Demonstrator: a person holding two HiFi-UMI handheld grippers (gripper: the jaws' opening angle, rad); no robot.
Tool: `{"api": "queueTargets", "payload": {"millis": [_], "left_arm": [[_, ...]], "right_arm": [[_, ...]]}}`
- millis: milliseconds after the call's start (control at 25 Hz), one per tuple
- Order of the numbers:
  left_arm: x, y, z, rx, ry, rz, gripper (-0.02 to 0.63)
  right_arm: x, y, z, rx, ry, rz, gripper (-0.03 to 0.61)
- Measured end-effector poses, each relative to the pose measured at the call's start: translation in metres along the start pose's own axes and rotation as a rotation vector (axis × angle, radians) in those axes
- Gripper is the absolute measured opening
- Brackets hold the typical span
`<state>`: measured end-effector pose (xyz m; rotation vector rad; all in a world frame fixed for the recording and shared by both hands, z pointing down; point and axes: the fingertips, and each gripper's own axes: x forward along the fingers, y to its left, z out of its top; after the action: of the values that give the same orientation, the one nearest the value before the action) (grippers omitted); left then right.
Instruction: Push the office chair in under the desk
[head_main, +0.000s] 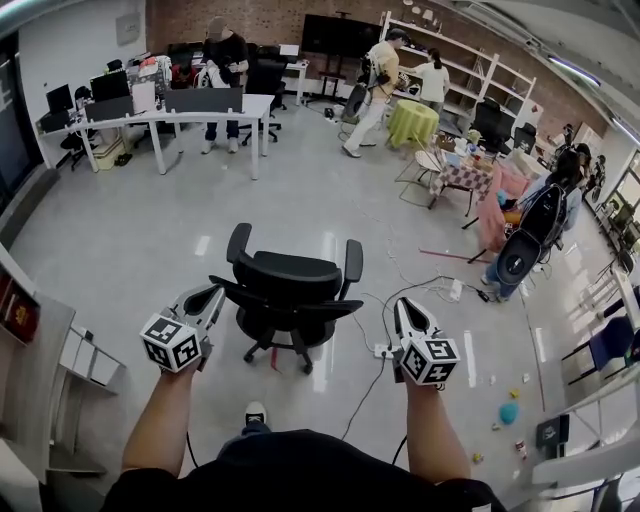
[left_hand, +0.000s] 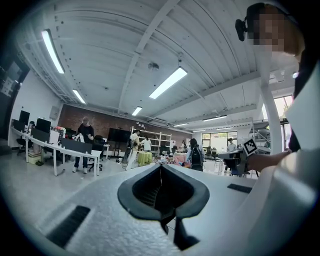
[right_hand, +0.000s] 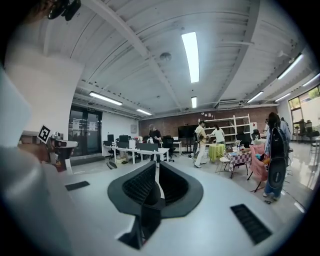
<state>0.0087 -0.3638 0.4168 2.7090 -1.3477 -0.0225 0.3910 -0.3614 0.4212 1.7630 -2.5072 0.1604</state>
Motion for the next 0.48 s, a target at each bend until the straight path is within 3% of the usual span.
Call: {"api": "queueTargets", "payload": {"millis": [480], "left_arm": [[0.056, 0.129, 0.001, -0.016, 0.032, -0.030, 0.018]], "right_arm": [[0.113, 0.021, 0.021, -0.029, 0.022, -0.053, 0.029]]}}
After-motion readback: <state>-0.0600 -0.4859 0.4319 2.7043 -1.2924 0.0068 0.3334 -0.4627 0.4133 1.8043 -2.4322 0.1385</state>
